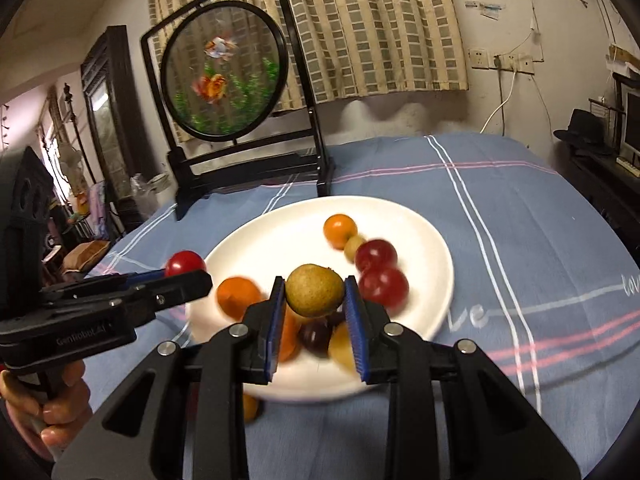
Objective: Organize fruits
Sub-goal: 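Lower both held fruits onto the white plate and open both tools, then withdraw both open tools toward the last orange and red apple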
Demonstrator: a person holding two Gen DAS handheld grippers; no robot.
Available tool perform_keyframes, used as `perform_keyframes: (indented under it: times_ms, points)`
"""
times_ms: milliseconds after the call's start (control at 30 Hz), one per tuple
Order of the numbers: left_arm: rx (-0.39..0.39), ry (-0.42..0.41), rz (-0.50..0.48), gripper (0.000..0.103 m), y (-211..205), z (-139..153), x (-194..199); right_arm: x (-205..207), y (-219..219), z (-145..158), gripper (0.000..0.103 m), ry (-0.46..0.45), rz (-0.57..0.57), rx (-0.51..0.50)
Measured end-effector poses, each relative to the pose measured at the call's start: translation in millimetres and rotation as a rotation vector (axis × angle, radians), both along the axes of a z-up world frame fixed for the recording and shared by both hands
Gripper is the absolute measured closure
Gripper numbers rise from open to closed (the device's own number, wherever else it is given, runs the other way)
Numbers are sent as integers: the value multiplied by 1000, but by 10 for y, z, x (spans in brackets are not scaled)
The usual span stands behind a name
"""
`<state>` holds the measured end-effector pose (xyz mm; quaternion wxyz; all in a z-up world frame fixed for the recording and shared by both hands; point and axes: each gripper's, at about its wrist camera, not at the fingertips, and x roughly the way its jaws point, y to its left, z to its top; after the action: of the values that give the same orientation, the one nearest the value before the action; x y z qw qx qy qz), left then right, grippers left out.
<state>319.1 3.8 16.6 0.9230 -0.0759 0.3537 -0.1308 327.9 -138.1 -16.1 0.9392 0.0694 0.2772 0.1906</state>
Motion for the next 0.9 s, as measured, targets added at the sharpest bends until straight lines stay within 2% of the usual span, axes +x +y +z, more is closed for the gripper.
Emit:
perform_keyframes:
  times_ms: [100,133,200,267,333,400,500,600,733,900]
  points:
    - [-16,-7,41,70,58,0,182,233,99,-42,70,-2,-21,-16]
    - [-14,-9,68,46,85,-14,208,285,115,-52,66,1,-26,-19]
    - [-8,-20,115,16,158,-7,155,340,145,-62,64,28,-41,-43]
    - [-16,-59,146,12,259,74,27,268,136,-68,64,45,-15,-43]
    - [-52,-57,178,4,373,145,-96,164,137,-60,64,53,-1,-48]
    - [-54,-54,241,2,476,161,-198,36,146,-61,64,83,16,-40]
    - [-12,-38,300,2,577,101,-312,-157,166,-104,64,146,64,8]
    - [10,55,364,2,736,-68,-372,-340,232,-177,64,203,112,35]
    - [-33,99,406,2,878,-144,-413,-423,405,-241,64,227,163,-16]
    - [-20,97,409,2,875,-144,-448,-443,466,-288,64,244,186,-32]
